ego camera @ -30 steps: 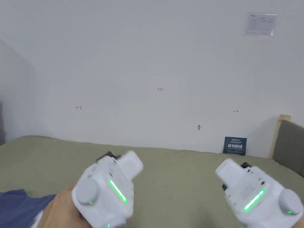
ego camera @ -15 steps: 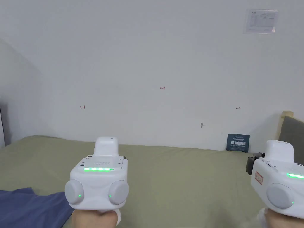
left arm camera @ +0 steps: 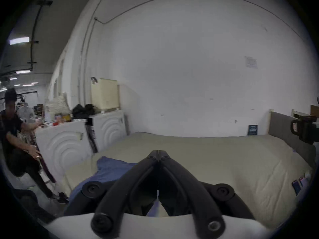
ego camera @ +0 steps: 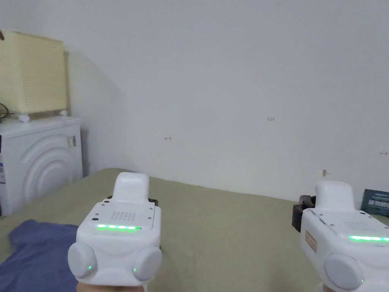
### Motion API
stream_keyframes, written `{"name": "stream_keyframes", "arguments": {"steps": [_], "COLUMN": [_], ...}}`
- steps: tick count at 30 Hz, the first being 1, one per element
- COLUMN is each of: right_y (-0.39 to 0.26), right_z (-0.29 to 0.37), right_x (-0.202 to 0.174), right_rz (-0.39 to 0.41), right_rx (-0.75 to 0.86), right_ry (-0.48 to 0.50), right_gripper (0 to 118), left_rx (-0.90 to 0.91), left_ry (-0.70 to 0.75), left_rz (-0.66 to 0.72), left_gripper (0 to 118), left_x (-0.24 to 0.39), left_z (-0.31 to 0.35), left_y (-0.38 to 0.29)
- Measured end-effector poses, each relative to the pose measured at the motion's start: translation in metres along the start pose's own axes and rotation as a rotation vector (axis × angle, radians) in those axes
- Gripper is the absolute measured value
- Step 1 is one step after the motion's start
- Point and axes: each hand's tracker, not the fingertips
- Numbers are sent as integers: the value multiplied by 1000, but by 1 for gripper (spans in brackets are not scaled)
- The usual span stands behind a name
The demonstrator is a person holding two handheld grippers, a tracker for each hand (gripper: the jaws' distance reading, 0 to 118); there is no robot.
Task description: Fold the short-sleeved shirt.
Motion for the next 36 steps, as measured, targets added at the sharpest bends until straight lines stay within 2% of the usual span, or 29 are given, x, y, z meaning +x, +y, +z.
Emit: {"name": "stream_keyframes", "arguments": {"steps": [7, 11, 14, 20, 25, 28, 29, 31, 32, 33, 34, 36], "right_y": [-15, -28, -35, -42, -54, -61, -64, -71, -76, -81, -86, -100], "right_z": [-15, -17, -16, -26, -39, -51, -57, -65, -70, -74, -76, -80], "right_x": [-112, -155, -173, -172, -134, -102, -89, -68, -57, -49, -41, -26], "right_rz": [-4, 19, 27, 25, 74, 106, 108, 116, 125, 132, 136, 126], "right_rx": [-34, -42, -58, -86, -107, -131, -142, -165, -189, -219, -235, -270], "right_ry": [270, 384, 420, 444, 407, 352, 331, 309, 301, 287, 282, 258], "right_gripper": [0, 0, 0, 0, 0, 0, 0, 0, 0, 0, 0, 0], "left_rx": [-27, -66, -68, -147, -292, -348, -355, -415, -463, -558, -495, -609], "left_ry": [246, 327, 351, 320, 136, 9, -24, -62, -125, -150, -166, -225], "left_rz": [48, 66, 64, 56, -8, 20, 60, 29, 28, -10, -16, -30], "left_gripper": [0, 0, 0, 0, 0, 0, 11, 94, 118, 115, 116, 116], "left_x": [-93, -129, -143, -148, -143, -145, -146, -146, -146, -143, -139, -132], "left_z": [37, 54, 61, 45, -20, -77, -101, -149, -177, -197, -221, -270], "left_y": [-14, -24, -34, -46, -57, -55, -53, -49, -51, -61, -57, -75]}}
